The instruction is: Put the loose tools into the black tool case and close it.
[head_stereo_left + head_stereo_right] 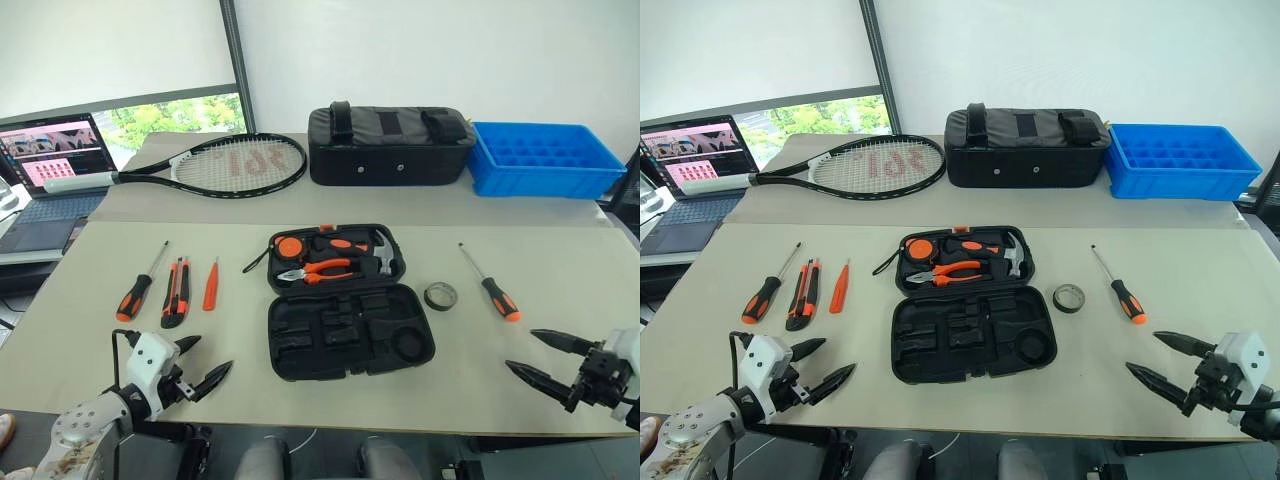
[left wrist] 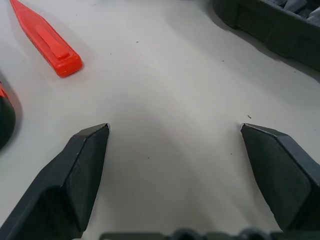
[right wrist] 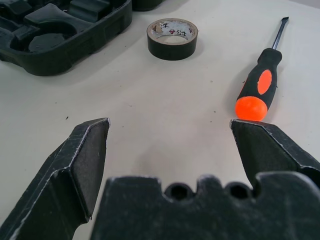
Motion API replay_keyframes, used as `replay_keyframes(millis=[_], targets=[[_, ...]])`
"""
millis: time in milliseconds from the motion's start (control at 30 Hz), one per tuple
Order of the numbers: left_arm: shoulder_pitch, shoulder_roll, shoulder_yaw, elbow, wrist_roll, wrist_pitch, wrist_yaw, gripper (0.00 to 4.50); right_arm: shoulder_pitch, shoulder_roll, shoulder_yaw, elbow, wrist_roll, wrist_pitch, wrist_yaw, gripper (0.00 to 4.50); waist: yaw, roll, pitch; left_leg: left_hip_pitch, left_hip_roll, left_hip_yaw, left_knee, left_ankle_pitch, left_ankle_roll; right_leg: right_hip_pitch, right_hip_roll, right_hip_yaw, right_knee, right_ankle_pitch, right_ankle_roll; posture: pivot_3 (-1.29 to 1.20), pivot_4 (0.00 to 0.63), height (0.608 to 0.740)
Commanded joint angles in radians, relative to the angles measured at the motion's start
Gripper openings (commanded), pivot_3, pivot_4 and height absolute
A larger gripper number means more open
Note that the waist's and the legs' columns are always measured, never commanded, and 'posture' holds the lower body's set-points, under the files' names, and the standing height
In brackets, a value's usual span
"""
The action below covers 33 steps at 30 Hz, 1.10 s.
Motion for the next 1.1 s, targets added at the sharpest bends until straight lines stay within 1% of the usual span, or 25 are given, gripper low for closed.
replay_keyframes(millis=[33, 267, 467, 500, 600, 633, 667, 733, 900, 1000, 1100], targets=[[-0.003, 0.006, 0.002, -0.007, -0.01, 0.015, -0.003, 4.5, 0.003, -0.001, -0.038, 0.003, 0.012, -0.035, 0.006, 4.46, 0.0, 0.0, 0.0, 0.0, 0.0, 0.0, 0.0, 0.0, 0.0, 0.0, 0.0, 0.0, 0.0, 0.0, 0.0, 0.0, 0.15, 0.708], [-0.014, 0.0, 0.013, 0.012, -0.01, 0.001, -0.003, 4.5, 0.004, 0.017, -0.036, 0.023, 0.006, -0.071, 0.0, 4.46, 0.001, 0.0, 0.0, 0.0, 0.0, 0.0, 0.0, 0.0, 0.0, 0.0, 0.0, 0.0, 0.0, 0.0, 0.0, 0.0, 0.15, 0.708], [-0.024, 0.001, 0.012, 0.021, -0.009, -0.001, -0.005, 4.5, 0.007, 0.012, -0.031, 0.003, 0.008, -0.034, -0.027, 4.46, 0.001, -0.001, -0.001, 0.0, 0.0, 0.0, 0.0, 0.0, 0.0, 0.0, 0.0, 0.0, 0.0, 0.0, 0.0, 0.0, 0.15, 0.708], [-0.024, 0.001, 0.013, 0.022, -0.009, -0.001, -0.006, 4.5, 0.007, 0.011, -0.031, -0.001, 0.008, -0.035, -0.029, 4.46, 0.006, -0.003, -0.002, 0.004, 0.004, 0.009, 0.0, 0.0, 0.0, -0.012, 0.001, 0.006, 0.002, 0.0, -0.001, 0.0, 0.15, 0.708], [-0.022, 0.001, 0.015, 0.022, -0.009, -0.002, -0.008, 4.5, 0.007, 0.012, -0.036, -0.008, 0.004, -0.053, -0.032, 4.46, 0.013, -0.007, -0.003, 0.007, 0.012, 0.045, -0.004, -0.002, -0.002, -0.034, 0.009, 0.036, 0.011, 0.004, -0.004, 0.0, 0.15, 0.708], [-0.022, 0.001, 0.015, 0.023, -0.009, -0.003, -0.008, 4.5, 0.007, 0.012, -0.037, -0.009, 0.004, -0.059, -0.032, 4.46, 0.009, -0.006, -0.004, 0.007, 0.013, 0.048, -0.004, -0.003, -0.002, -0.034, 0.013, 0.043, 0.012, 0.005, -0.003, 0.0, 0.15, 0.708], [-0.023, 0.001, 0.016, 0.025, -0.009, -0.003, -0.009, 4.5, 0.007, 0.011, -0.039, -0.013, 0.005, -0.055, -0.034, 4.46, 0.001, -0.007, -0.005, 0.002, 0.011, 0.042, -0.003, -0.003, -0.001, -0.028, 0.013, 0.044, 0.012, 0.005, -0.001, 0.0, 0.15, 0.708], [-0.024, 0.001, 0.017, 0.029, -0.009, -0.003, -0.011, 4.5, 0.006, 0.007, -0.039, -0.018, 0.007, -0.048, -0.038, 4.46, -0.006, -0.008, -0.006, 0.003, 0.011, 0.039, -0.002, -0.003, -0.001, -0.026, 0.015, 0.043, 0.011, 0.003, 0.004, 0.0, 0.15, 0.708], [-0.021, -0.002, 0.022, 0.028, -0.008, -0.008, -0.01, 4.5, 0.002, 0.003, -0.039, -0.025, 0.013, -0.046, -0.036, 4.46, -0.013, -0.008, -0.006, 0.005, 0.011, 0.037, 0.0, -0.003, -0.001, -0.02, 0.014, 0.04, 0.009, 0.003, 0.008, 0.0, 0.15, 0.708], [-0.026, -0.017, 0.063, 0.01, -0.045, -0.016, 0.001, 4.5, -0.017, -0.003, -0.042, -0.07, 0.055, -0.013, -0.021, 4.46, -0.019, -0.008, -0.006, 0.007, 0.011, 0.035, 0.0, -0.003, -0.001, -0.018, 0.014, 0.038, 0.008, 0.003, 0.007, 0.0, 0.15, 0.708], [-0.074, -0.038, 0.168, 0.001, -0.119, 0.004, 0.062, 4.5, -0.047, -0.012, -0.028, -0.175, 0.109, 0.053, -0.017, 4.46, -0.027, -0.009, -0.005, 0.006, 0.011, 0.031, 0.001, -0.003, -0.001, -0.017, 0.014, 0.034, 0.009, 0.003, 0.007, 0.0, 0.15, 0.708]])
